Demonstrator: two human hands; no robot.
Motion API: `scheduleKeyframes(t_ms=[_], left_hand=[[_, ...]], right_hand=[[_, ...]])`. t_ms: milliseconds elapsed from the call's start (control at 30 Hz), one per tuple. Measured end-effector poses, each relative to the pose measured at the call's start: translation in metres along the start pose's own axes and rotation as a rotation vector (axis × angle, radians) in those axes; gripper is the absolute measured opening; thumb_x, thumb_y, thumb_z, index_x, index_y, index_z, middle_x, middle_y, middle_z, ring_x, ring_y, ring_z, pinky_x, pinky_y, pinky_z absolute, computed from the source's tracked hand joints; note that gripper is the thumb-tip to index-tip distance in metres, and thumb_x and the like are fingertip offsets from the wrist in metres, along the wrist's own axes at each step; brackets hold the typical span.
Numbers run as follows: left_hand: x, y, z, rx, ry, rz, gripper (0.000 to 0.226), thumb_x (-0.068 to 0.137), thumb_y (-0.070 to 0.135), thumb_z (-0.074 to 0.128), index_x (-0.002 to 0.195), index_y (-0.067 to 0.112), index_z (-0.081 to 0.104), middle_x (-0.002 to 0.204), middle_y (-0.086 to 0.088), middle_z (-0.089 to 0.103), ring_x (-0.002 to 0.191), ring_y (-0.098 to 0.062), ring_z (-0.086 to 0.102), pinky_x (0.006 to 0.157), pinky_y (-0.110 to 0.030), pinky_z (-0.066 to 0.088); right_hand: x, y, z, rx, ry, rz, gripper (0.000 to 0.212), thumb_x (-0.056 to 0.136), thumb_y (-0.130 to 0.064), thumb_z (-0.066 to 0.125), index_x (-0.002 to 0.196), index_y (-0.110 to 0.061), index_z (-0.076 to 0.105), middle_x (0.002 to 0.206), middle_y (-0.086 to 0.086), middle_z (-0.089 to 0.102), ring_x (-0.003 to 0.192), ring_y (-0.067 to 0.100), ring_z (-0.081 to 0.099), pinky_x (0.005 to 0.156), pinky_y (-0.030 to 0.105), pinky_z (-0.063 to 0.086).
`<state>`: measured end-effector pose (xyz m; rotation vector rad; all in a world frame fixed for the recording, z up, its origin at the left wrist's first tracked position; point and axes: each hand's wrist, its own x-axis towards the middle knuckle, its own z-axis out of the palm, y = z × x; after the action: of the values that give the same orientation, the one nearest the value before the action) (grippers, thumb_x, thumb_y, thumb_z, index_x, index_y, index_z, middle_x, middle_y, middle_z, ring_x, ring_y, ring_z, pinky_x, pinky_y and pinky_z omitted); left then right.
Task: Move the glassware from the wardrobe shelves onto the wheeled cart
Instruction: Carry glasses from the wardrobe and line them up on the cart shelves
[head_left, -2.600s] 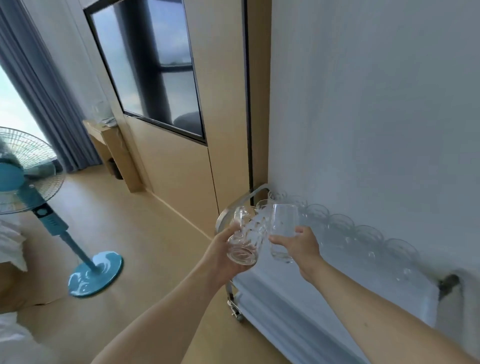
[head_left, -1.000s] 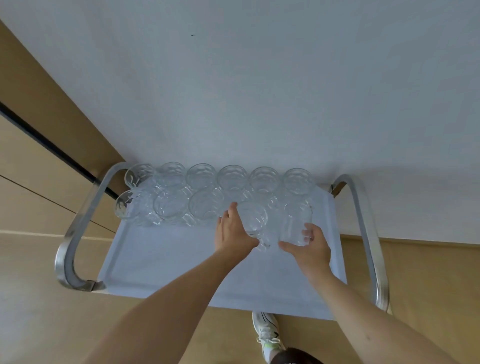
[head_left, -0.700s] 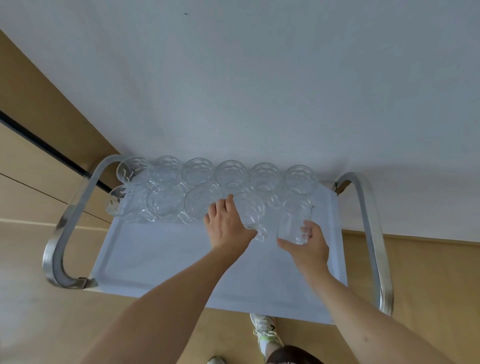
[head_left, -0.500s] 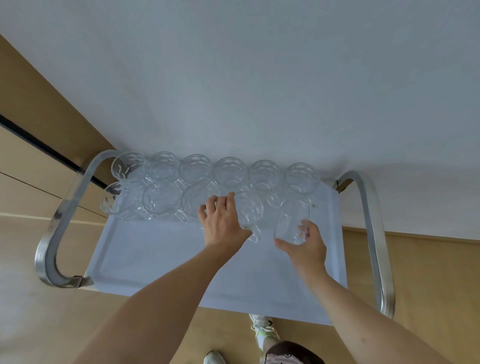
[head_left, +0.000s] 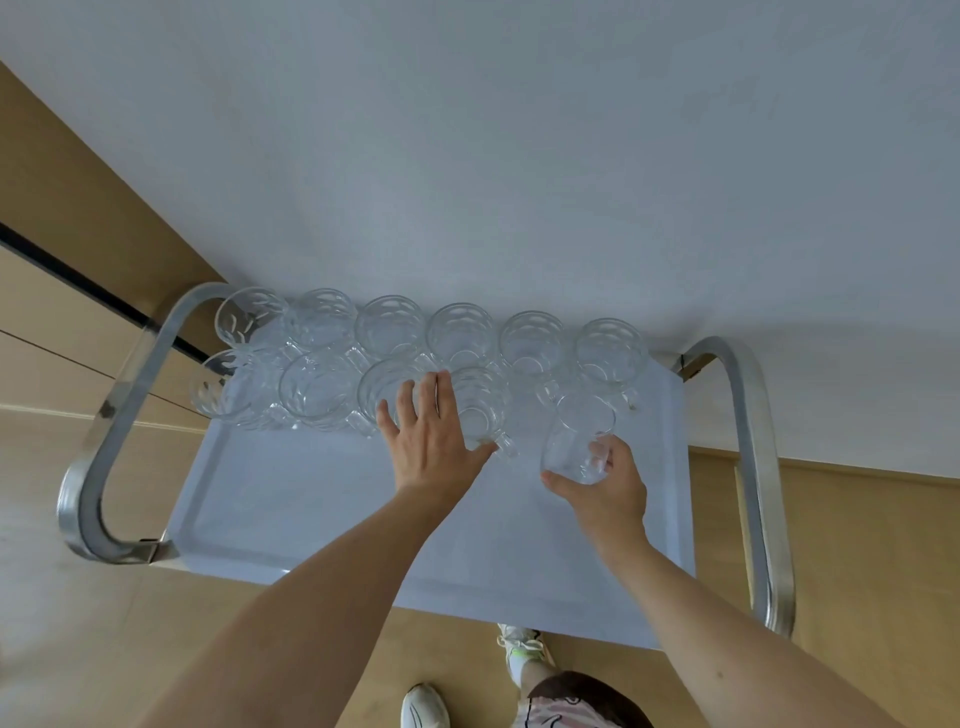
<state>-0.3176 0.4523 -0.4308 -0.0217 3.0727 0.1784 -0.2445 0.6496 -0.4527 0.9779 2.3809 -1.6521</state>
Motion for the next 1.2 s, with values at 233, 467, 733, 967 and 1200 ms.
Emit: scheduleKeyframes(t_ms=[233, 467, 733, 967, 1200], left_hand=[[-0.001, 0.005, 0.003, 0.034, 0.006, 0.005, 0.117, 0.072, 0.080, 0.063, 0.155, 0.010, 0.019, 0.158, -0.010, 0.008, 0.145, -0.033, 0.014, 0.117, -0.059, 0.014], [-0.002, 0.012, -0.008, 0.088, -0.139, -0.056, 0.126, 0.074, 0.085, 0.056, 0.158, 0.007, 0.002, 0.165, -0.018, -0.002, 0.153, -0.037, 0.002, 0.120, -0.062, 0.010], [-0.025, 0.004, -0.044, -0.087, -0.097, 0.154, 0.089, 0.089, 0.054, 0.063, 0.159, 0.027, 0.015, 0.168, -0.008, 0.003, 0.153, -0.034, 0.007, 0.122, -0.055, 0.015], [-0.065, -0.021, -0.073, -0.254, -0.011, 0.320, 0.069, 0.091, 0.045, 0.062, 0.154, 0.032, 0.034, 0.165, 0.000, 0.024, 0.150, -0.027, 0.019, 0.120, -0.048, 0.020], [-0.118, -0.073, -0.085, -0.304, 0.027, 0.377, 0.064, 0.092, 0.041, 0.062, 0.152, 0.033, 0.039, 0.164, 0.001, 0.029, 0.150, -0.025, 0.021, 0.119, -0.047, 0.022]], right_hand=[[-0.005, -0.002, 0.001, 0.015, 0.000, 0.005, 0.084, 0.064, -0.030, 0.096, 0.135, -0.023, 0.051, 0.120, -0.009, 0.057, 0.116, 0.014, 0.052, 0.094, 0.026, 0.041], [-0.022, -0.006, -0.002, 0.042, 0.029, 0.003, 0.090, 0.063, -0.032, 0.096, 0.138, -0.025, 0.049, 0.125, -0.008, 0.058, 0.118, 0.011, 0.050, 0.096, 0.026, 0.041], [-0.056, -0.022, -0.010, 0.078, 0.090, -0.069, 0.092, 0.063, -0.035, 0.096, 0.141, -0.028, 0.046, 0.124, -0.011, 0.056, 0.117, 0.010, 0.050, 0.093, 0.026, 0.040], [-0.109, -0.033, -0.006, 0.089, 0.147, -0.165, 0.092, 0.063, -0.033, 0.096, 0.140, -0.028, 0.047, 0.128, -0.008, 0.059, 0.120, 0.013, 0.052, 0.096, 0.027, 0.042], [-0.176, -0.031, 0.002, 0.102, 0.187, -0.225, 0.093, 0.062, -0.033, 0.097, 0.141, -0.028, 0.047, 0.127, -0.008, 0.058, 0.119, 0.013, 0.053, 0.096, 0.026, 0.042]])
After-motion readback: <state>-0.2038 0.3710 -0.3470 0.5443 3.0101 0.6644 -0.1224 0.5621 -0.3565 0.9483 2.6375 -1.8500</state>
